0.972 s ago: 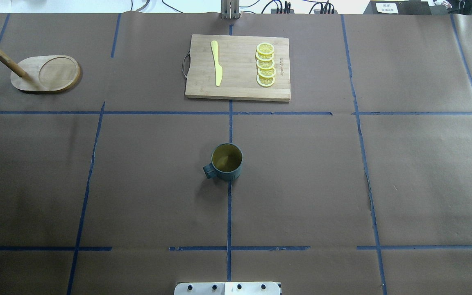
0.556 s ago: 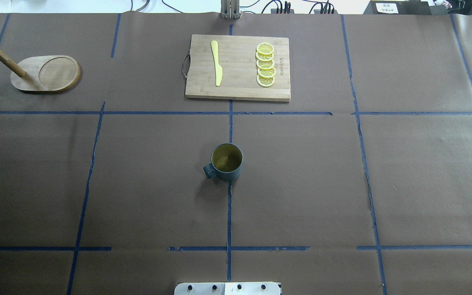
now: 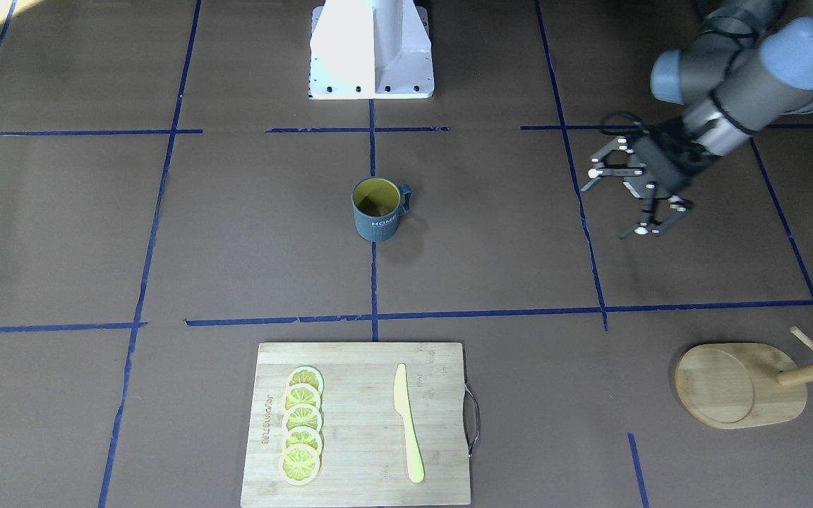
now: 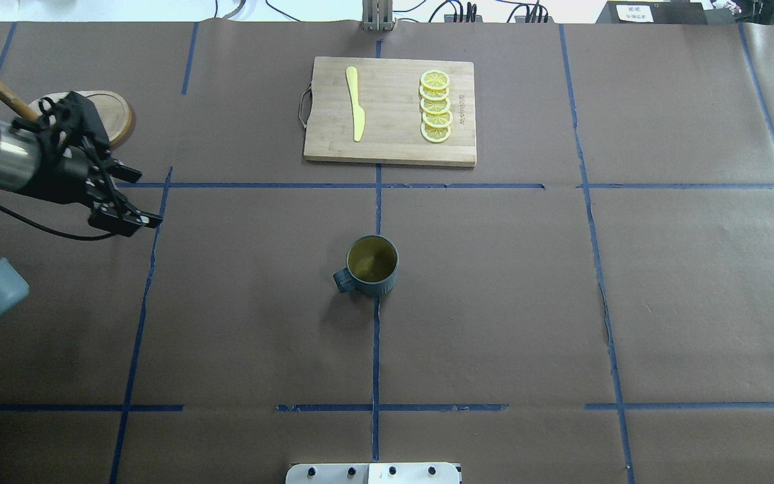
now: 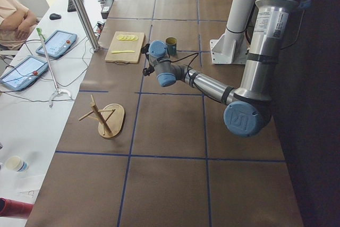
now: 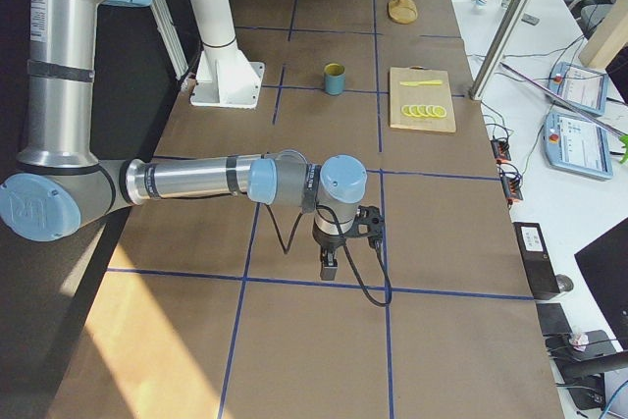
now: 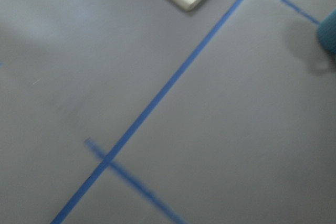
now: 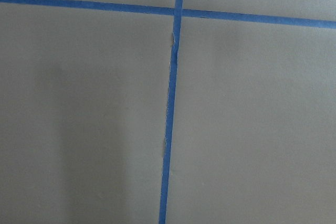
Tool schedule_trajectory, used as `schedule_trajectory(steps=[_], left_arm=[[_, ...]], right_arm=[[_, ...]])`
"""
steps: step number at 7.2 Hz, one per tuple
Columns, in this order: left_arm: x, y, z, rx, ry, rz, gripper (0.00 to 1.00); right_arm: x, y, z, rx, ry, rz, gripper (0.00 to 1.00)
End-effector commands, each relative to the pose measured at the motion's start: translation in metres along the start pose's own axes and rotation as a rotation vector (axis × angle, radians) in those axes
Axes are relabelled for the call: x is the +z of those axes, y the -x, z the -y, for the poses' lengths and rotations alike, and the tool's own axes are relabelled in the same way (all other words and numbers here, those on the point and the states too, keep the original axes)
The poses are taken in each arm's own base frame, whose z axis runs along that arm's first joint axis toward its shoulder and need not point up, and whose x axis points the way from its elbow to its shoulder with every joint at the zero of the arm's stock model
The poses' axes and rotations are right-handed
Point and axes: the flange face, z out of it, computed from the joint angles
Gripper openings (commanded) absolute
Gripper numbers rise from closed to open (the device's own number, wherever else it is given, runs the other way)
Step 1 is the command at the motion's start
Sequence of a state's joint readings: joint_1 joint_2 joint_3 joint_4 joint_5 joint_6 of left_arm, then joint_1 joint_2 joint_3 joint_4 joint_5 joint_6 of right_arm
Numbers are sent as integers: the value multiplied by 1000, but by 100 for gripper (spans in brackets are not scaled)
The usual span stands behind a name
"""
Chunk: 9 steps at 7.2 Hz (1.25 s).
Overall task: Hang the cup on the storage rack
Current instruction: 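Reach the left gripper toward the upright teal mug's handle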
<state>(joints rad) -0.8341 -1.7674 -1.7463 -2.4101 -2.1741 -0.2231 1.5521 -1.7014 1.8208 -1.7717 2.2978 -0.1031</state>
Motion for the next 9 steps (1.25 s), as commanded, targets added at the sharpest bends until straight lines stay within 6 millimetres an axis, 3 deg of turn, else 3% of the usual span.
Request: schedule_trajectory(steps=[1, 3, 5, 6, 9], left_arm=[[75, -98, 47, 57, -106, -48, 100], [128, -161, 69, 93, -150, -10, 100], [155, -175, 69, 102, -195, 37, 100], [173, -178, 57, 105, -209, 36, 100], [193, -195, 63, 103, -220, 30, 100]], right_arm=[[1, -1, -1, 2, 3, 0, 100], [3, -2, -1, 2, 5, -1, 100], [4, -3, -2, 4, 8, -1, 100], [4, -3, -2, 5, 8, -1, 100], [4, -3, -3, 5, 8, 1, 100]])
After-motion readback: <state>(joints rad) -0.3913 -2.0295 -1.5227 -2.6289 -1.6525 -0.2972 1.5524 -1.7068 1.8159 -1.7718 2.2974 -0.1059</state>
